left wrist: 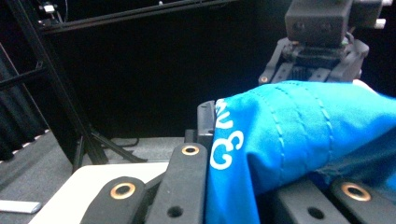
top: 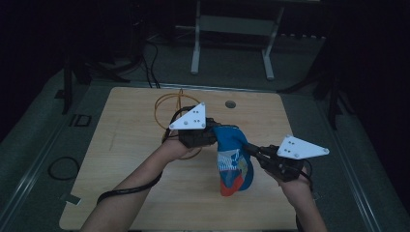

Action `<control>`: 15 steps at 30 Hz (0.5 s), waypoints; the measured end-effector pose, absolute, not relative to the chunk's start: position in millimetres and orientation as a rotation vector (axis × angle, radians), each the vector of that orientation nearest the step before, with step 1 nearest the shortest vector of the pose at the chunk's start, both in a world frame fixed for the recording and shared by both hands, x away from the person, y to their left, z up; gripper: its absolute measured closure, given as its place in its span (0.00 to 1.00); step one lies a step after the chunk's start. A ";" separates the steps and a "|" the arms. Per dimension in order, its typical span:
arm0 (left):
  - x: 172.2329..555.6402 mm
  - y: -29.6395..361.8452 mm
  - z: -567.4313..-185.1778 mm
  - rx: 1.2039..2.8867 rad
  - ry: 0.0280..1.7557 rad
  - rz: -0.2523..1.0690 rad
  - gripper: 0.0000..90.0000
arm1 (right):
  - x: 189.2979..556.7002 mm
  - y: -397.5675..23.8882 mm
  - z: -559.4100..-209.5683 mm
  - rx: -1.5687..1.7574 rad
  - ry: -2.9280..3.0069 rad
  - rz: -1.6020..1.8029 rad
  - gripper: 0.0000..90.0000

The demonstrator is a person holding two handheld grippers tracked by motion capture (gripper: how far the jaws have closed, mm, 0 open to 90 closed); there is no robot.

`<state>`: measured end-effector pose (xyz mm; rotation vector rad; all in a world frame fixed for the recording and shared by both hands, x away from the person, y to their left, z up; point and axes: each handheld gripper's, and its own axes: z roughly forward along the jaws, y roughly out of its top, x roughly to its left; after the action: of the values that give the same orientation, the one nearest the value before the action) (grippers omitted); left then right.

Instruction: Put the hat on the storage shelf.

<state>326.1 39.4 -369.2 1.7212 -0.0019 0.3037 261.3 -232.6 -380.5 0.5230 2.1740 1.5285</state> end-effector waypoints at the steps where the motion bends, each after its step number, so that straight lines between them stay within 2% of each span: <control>1: 326.0 40.1 -369.0 1.727 -0.004 0.309 0.98 | 261.2 -234.2 -378.6 0.531 2.169 1.533 1.00; 8: 321.2 45.6 -368.7 1.762 -0.019 0.328 0.96 | 262.6 -242.9 -369.4 0.557 2.132 1.556 1.00; 15: 317.2 58.4 -369.9 1.831 -0.023 0.365 0.87 | 264.2 -248.7 -362.3 0.576 2.112 1.544 1.00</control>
<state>317.2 58.4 -369.9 1.8306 -0.0235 0.3652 264.2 -248.7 -362.3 0.5763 2.1123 1.5442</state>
